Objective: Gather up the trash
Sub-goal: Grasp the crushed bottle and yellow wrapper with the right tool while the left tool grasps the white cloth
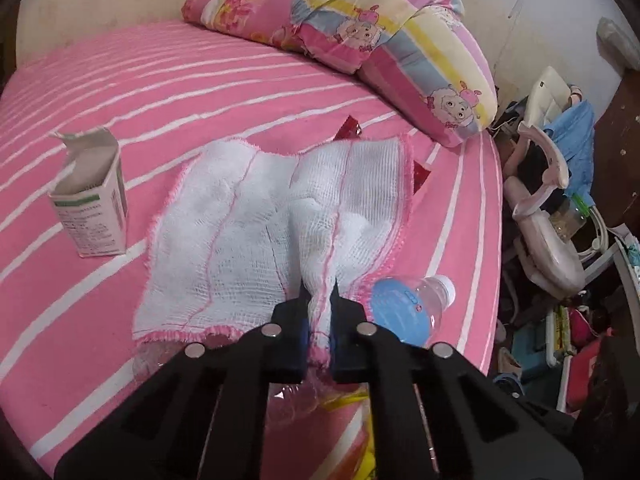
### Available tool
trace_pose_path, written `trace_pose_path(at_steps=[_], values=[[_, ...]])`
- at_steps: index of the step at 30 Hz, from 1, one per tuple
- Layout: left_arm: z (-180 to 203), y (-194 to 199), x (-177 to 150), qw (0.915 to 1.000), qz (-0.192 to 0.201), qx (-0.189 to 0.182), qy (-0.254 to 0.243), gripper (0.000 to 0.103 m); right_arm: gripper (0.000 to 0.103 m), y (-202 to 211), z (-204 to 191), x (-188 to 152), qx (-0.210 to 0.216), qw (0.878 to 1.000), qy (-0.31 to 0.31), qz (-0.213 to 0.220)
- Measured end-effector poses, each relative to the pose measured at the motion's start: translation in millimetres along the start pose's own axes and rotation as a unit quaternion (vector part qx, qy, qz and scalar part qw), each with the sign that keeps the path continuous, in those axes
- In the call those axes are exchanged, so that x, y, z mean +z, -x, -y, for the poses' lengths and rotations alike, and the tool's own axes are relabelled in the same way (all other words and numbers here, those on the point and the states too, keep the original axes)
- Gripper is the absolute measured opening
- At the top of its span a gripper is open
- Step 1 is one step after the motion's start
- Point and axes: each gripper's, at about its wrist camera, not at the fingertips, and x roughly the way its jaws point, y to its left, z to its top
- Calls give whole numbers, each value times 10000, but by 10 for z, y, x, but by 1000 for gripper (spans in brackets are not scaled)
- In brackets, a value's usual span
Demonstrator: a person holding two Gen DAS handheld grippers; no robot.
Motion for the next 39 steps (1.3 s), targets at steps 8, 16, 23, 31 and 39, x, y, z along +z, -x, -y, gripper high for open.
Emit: trace_pose_path(at_steps=[8,16,23,31,39], values=[[-94,425,53,9963,750,-135,396,5,58,165,52,-20,114,9990,-227,358],[-264,1150,45,9809,1679,-405,892,5,58,479,-23,-15,178,9973,-273,659],[-235,1699,-81,9699,1959,-762,1231,5,58,991,-173,-28,374,9931,-248,1083],[63,2174,-384,9646,2078,-1038,1251,5,58,1568,-202,-150,476,9878,-240,1463],[425,2619,-578,9602,2234,-1255,1108,5,58,2106,-126,-407,502,9828,-318,1746]])
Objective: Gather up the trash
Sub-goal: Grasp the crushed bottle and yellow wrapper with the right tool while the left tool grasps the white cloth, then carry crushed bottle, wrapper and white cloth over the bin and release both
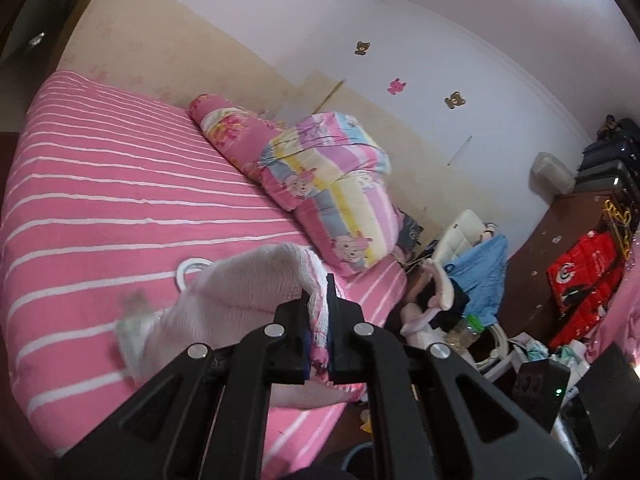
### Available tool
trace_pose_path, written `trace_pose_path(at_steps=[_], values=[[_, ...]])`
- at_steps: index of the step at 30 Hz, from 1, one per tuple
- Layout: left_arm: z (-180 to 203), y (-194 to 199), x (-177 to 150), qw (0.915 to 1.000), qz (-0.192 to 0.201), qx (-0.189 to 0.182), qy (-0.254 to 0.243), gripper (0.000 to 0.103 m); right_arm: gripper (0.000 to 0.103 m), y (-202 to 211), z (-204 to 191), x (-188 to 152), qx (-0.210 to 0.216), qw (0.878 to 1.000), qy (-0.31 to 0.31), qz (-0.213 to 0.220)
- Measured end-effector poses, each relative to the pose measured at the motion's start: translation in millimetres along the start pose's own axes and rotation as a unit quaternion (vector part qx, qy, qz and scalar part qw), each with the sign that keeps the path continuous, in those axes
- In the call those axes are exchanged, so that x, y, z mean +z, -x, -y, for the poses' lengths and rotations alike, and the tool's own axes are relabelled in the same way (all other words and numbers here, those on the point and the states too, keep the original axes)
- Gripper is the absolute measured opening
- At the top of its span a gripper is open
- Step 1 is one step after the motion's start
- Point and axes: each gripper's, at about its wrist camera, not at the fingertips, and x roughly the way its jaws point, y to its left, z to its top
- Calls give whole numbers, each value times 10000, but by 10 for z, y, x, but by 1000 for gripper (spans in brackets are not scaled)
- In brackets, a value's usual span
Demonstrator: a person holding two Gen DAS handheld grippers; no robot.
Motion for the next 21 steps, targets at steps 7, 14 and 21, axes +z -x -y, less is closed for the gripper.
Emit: trace_pose_path(at_steps=[7,14,21], values=[[270,186,-96,9998,-14,-186,-42,5,58,415,77,-53,3,9997,-36,222],[478,260,-189,9993,-104,-366,-34,5,58,699,218,-133,-25,9992,-137,372],[410,4,-121,9997,-172,-124,-74,4,58,756,382,-207,-62,9989,-314,333]])
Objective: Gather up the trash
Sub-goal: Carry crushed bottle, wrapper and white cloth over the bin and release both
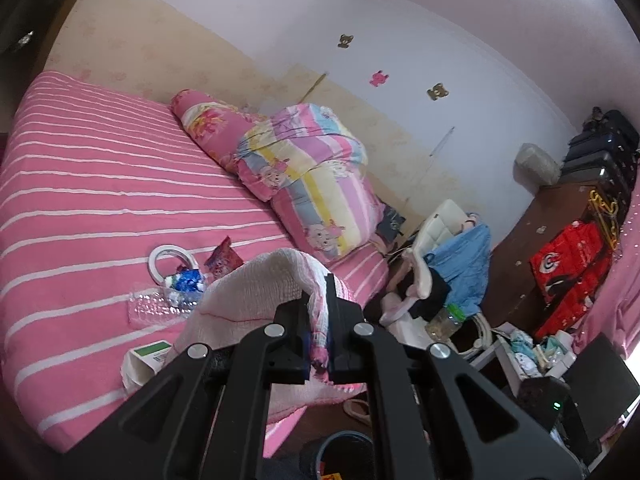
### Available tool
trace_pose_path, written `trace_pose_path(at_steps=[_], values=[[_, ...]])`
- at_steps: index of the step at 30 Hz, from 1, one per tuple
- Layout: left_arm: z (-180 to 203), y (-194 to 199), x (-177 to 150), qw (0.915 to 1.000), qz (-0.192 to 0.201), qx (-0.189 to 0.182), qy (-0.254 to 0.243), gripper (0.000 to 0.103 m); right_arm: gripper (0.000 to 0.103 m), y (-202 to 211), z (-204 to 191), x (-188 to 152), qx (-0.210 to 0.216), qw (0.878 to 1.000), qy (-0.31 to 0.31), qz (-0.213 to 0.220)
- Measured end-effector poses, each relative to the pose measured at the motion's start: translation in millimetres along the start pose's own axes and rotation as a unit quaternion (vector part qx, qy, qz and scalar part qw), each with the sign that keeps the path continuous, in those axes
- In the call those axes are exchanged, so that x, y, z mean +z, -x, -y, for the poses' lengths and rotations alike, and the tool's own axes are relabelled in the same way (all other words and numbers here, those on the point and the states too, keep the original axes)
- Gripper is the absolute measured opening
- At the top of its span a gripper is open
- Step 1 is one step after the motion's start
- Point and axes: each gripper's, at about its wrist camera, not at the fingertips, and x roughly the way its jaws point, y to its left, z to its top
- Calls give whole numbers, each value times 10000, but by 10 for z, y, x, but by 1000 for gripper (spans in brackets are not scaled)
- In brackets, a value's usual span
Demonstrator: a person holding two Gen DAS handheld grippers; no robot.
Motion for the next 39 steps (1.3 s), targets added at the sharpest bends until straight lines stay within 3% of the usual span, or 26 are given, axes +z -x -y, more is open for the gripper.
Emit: trace_pose_path(at_steps=[5,8,12,17,27,34,39], values=[[-220,-180,-3,9996,-120,111,232,5,58,-55,12,-51,17,10000,-27,-74],[-405,-215,-173,9976,-352,152,568,4,58,-95,42,-87,40,9999,-67,-145],[-481,-91,-565,9935,-732,122,864,4,58,-112,55,-151,-18,9998,-15,-199],[-470,149,-783,9890,-822,-24,1230,4,58,-65,69,-183,-35,9998,0,-210],[127,384,-755,9920,-765,-492,879,4,58,238,41,-196,35,10000,63,-51],[625,115,-813,9886,-993,-923,660,4,58,661,269,-229,-238,9996,31,164],[969,-283,-995,9822,-1380,-1169,515,4,58,923,586,-258,-527,9982,-113,275]])
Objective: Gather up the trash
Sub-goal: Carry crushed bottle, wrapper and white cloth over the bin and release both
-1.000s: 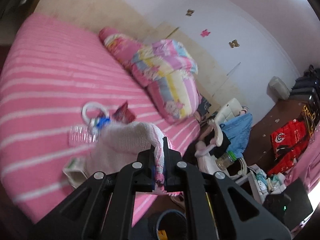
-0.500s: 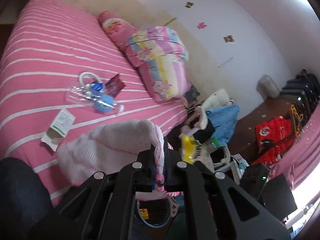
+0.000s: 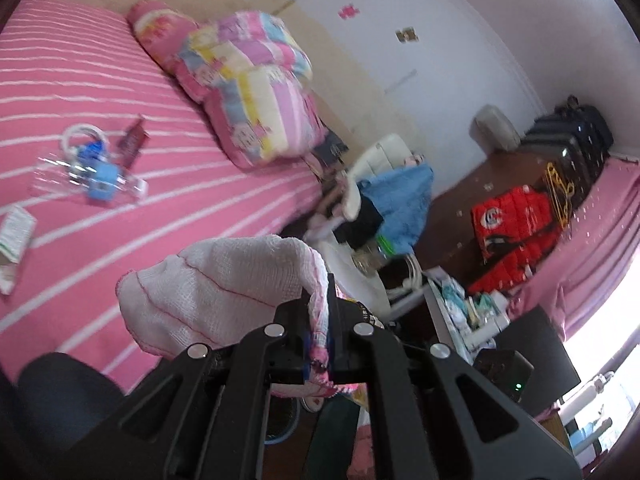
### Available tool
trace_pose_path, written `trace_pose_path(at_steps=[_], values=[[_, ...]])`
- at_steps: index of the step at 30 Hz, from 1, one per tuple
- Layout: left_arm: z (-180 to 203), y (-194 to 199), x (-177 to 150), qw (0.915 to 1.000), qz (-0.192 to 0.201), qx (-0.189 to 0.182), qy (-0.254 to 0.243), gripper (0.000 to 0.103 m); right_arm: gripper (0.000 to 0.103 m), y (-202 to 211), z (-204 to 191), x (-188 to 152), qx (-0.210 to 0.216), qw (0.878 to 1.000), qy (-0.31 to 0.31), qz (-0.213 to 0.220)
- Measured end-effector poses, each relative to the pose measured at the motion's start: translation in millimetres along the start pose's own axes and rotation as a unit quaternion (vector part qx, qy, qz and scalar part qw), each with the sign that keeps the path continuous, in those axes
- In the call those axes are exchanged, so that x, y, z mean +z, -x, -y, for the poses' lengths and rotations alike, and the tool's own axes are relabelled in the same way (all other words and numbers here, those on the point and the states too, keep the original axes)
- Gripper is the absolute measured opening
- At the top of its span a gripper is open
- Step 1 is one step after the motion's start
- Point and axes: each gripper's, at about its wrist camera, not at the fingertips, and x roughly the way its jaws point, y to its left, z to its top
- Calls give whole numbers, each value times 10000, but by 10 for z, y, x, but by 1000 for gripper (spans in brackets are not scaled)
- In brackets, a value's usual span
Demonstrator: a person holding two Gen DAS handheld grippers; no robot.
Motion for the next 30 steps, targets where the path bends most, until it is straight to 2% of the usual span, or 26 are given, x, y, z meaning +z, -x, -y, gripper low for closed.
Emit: trace_pose_path(at_steps=[7,13,22,30], values=[[211,-799,-262,9969,-752,-170,-169,4,58,175,604,-118,-496,9981,-365,27],[288,-1546,-571,9878,-1514,-232,-270,4,58,202,1165,-340,-898,9926,-803,-137],[74,-2506,-1204,9684,-2486,-6,-201,4,58,112,1965,-780,-1579,9781,-1196,-642],[-176,-3195,-1703,9417,-3352,74,-282,5,58,-116,2471,-1171,-2006,9611,-1507,-1151]])
